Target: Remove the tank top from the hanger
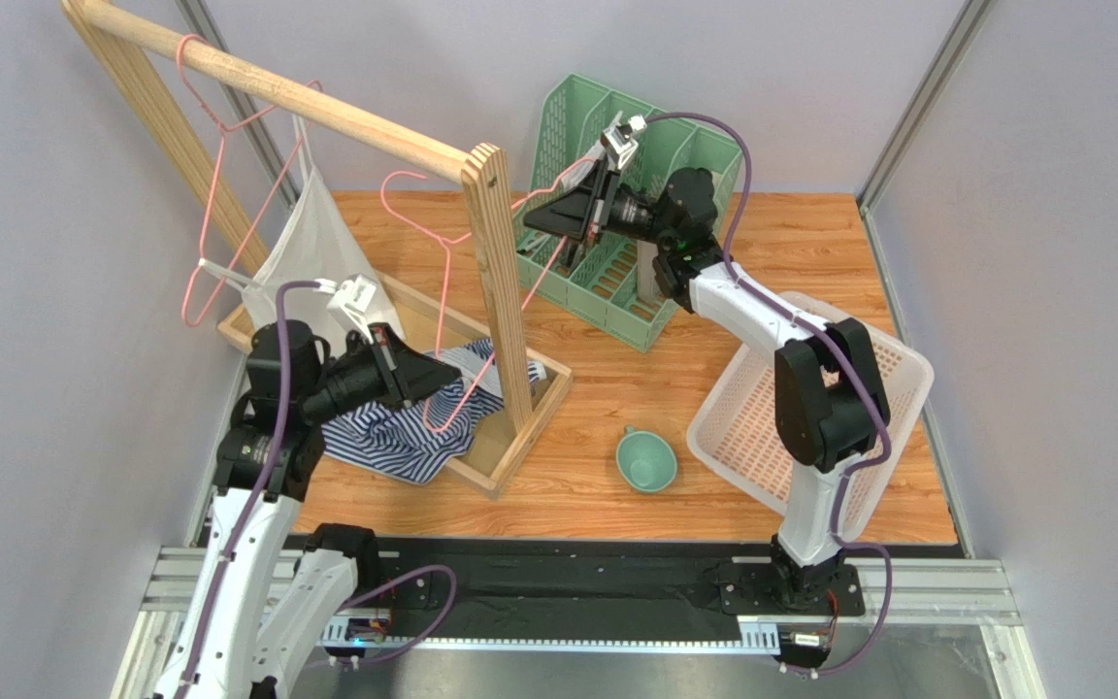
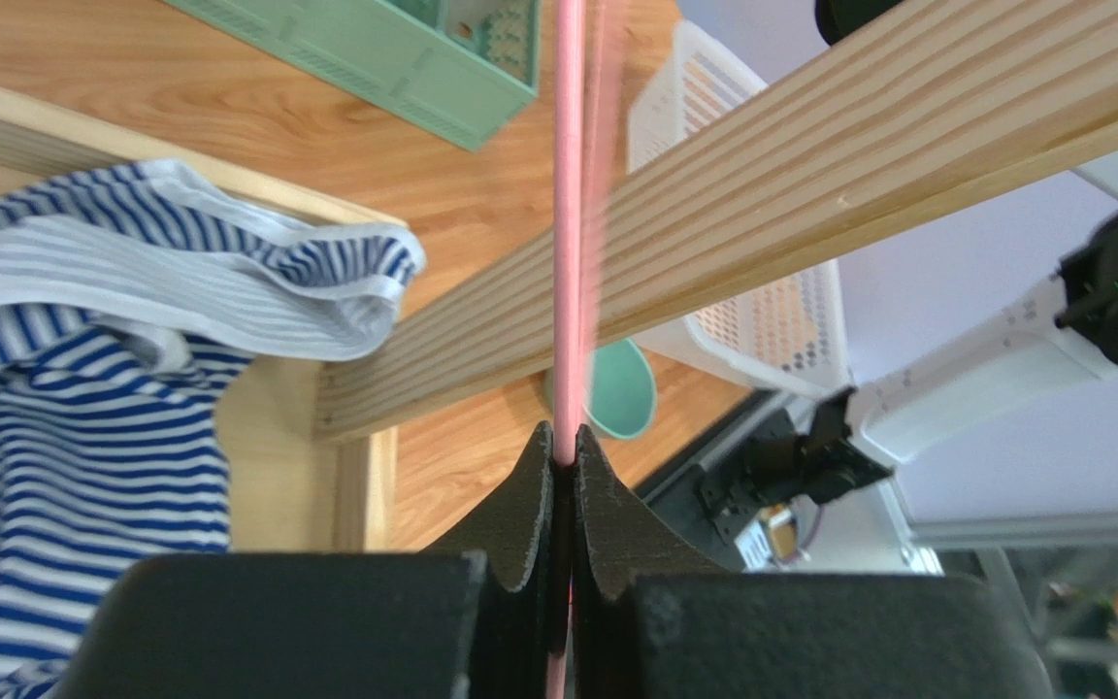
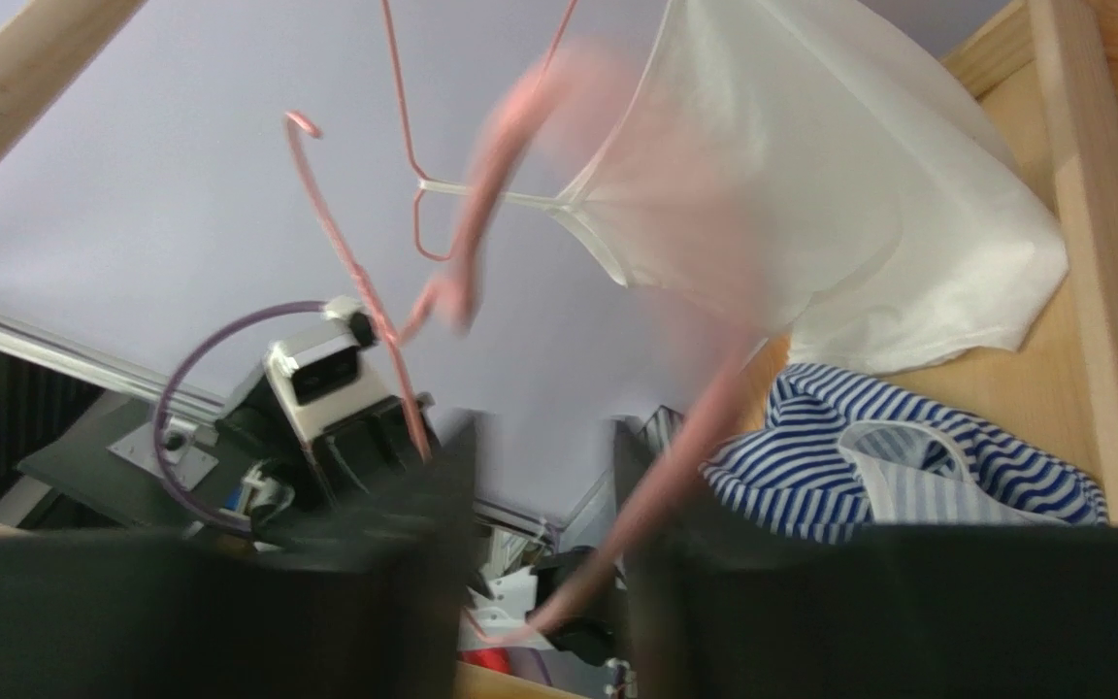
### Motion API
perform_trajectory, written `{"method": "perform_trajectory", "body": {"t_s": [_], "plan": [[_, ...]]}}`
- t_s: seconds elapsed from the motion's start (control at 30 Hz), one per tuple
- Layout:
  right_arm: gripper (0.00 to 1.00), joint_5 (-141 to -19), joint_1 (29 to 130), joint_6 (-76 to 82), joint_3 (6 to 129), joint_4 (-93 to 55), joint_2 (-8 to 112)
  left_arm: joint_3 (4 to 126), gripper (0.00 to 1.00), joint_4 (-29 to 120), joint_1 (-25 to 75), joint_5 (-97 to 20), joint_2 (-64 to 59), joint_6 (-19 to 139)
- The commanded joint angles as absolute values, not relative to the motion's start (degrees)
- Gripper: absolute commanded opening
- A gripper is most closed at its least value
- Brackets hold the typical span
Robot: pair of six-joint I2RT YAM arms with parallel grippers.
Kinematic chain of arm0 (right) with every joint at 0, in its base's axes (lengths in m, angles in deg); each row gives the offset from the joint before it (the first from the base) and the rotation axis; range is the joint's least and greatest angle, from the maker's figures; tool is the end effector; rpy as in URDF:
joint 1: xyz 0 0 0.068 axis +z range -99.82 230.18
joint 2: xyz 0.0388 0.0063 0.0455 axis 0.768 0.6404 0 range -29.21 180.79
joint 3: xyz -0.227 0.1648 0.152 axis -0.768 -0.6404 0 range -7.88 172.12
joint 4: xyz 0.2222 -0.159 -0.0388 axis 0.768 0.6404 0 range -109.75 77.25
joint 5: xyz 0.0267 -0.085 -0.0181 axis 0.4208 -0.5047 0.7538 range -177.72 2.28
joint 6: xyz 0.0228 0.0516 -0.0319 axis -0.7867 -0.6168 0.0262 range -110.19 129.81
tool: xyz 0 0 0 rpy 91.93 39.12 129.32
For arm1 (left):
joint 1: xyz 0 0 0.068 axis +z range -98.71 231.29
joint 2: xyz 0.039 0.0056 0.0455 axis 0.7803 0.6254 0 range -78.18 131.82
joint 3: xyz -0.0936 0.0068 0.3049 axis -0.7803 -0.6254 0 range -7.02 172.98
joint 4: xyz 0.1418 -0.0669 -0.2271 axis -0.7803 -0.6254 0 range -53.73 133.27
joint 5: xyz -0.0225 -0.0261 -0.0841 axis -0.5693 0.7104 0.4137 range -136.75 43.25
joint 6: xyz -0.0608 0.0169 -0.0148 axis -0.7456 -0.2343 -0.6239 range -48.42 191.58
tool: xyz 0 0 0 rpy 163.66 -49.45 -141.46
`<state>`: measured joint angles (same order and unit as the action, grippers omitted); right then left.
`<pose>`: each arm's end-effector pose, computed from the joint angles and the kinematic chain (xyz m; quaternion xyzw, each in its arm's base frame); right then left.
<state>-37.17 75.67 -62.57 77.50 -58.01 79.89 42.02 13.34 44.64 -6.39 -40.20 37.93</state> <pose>0.4231 0.2449 0.3848 -0.0896 0.6420 0.7109 0.2729 0.1204 -0.0470 0.3776 0.0168 0.7893 -0.4514 0.4159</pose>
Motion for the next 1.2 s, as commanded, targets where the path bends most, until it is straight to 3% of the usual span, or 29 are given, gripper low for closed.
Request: {"method": "perform_trajectory", "body": {"t_s": [0.0,0.1,0.33,0.57,0.83,1.17], "plan": [[0.57,-37.1,76.2,-55.2,81.3,-48.0,77.9,50.9,0.00,1.5,45.0,-21.2,-43.6,42.6],[0.71,-40.9,76.2,-47.8,83.2,-36.9,76.3,51.0,0.00,-3.4,45.1,-29.3,-48.5,41.5],[0.74,-51.0,76.1,-34.8,86.4,-16.5,71.8,49.0,0.00,-7.0,45.1,-35.5,-57.8,36.2],[0.73,-54.1,76.2,-26.8,81.0,-9.6,66.3,55.3,0.00,-8.7,45.1,-38.5,-62.0,45.7],[0.74,-54.4,81.9,-13.0,78.7,-0.5,65.1,66.7,0.00,-7.7,45.1,-31.5,-53.8,58.1],[0.75,-53.9,87.1,-7.5,78.9,2.3,71.4,78.7,0.00,-12.2,45.1,-23.4,-38.4,63.7]]}}
